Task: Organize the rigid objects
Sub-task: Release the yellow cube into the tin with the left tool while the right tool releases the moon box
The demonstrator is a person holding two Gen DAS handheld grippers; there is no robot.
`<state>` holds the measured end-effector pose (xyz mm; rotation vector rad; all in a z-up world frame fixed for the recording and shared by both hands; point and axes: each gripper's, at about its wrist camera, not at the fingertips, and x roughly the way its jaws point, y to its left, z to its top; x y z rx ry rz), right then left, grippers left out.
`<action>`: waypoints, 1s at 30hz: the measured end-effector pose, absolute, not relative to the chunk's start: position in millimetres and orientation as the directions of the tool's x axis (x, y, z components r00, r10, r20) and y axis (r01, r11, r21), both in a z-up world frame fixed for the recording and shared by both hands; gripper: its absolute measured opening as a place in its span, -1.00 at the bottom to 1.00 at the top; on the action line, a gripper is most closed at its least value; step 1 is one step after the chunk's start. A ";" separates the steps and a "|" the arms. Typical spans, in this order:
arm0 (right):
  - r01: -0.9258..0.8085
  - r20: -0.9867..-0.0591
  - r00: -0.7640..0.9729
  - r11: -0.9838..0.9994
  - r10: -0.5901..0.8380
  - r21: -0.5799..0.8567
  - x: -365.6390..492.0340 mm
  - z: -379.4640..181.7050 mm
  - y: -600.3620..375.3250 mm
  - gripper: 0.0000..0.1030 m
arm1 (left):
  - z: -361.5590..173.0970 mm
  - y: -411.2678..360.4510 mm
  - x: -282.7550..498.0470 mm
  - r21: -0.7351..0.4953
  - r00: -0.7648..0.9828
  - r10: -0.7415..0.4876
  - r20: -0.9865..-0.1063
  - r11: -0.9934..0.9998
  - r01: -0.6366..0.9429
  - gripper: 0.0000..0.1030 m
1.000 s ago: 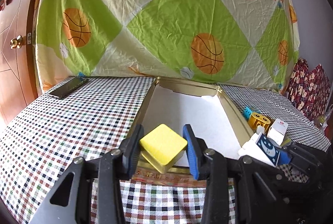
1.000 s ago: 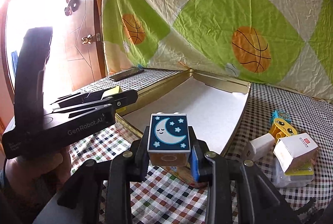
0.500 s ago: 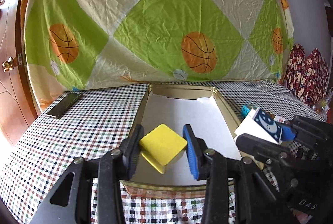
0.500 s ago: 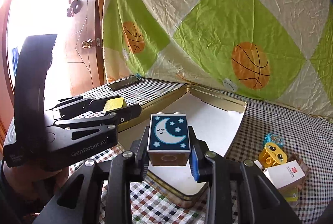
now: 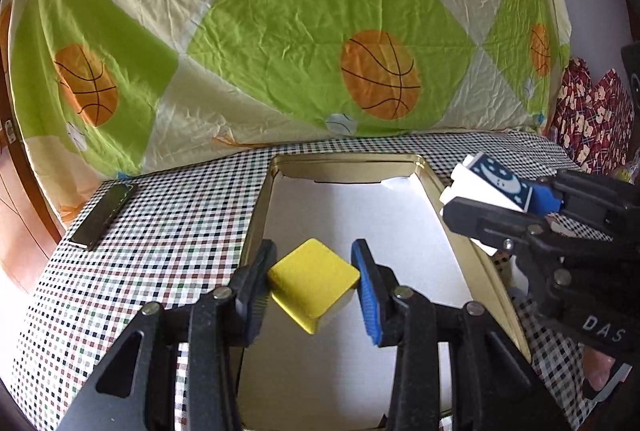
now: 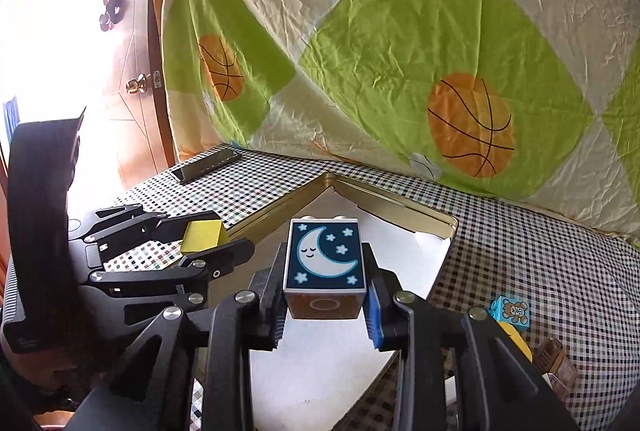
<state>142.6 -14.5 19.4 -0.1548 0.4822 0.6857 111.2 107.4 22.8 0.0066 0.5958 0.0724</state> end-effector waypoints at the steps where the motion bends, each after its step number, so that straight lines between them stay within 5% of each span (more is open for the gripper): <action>1: -0.639 -0.495 0.660 0.769 0.565 0.027 151.1 18.6 -13.1 -0.34 | 23.5 108.4 116.6 0.027 0.818 0.067 -0.572 0.998 -0.063 -0.26; 24: -0.603 -0.739 0.520 0.797 0.429 0.038 239.7 -19.9 19.7 -0.34 | 7.1 112.1 212.2 0.069 0.627 0.086 -0.774 0.996 -0.052 -0.25; 26: -0.589 -0.730 0.550 0.808 0.406 0.005 238.5 -18.9 19.6 -0.23 | 6.8 111.3 213.6 0.110 0.624 0.137 -0.769 0.991 -0.082 -0.16; 28: -0.568 -0.712 0.579 0.823 0.398 -0.003 234.6 -15.9 10.6 0.15 | 8.9 114.5 210.1 0.108 0.634 0.144 -0.760 0.990 -0.096 -0.05; 30: -0.574 -0.694 0.561 0.816 0.452 0.068 231.3 -10.7 -5.2 0.22 | 15.8 118.6 198.3 0.067 0.671 0.123 -0.731 0.992 -0.109 0.30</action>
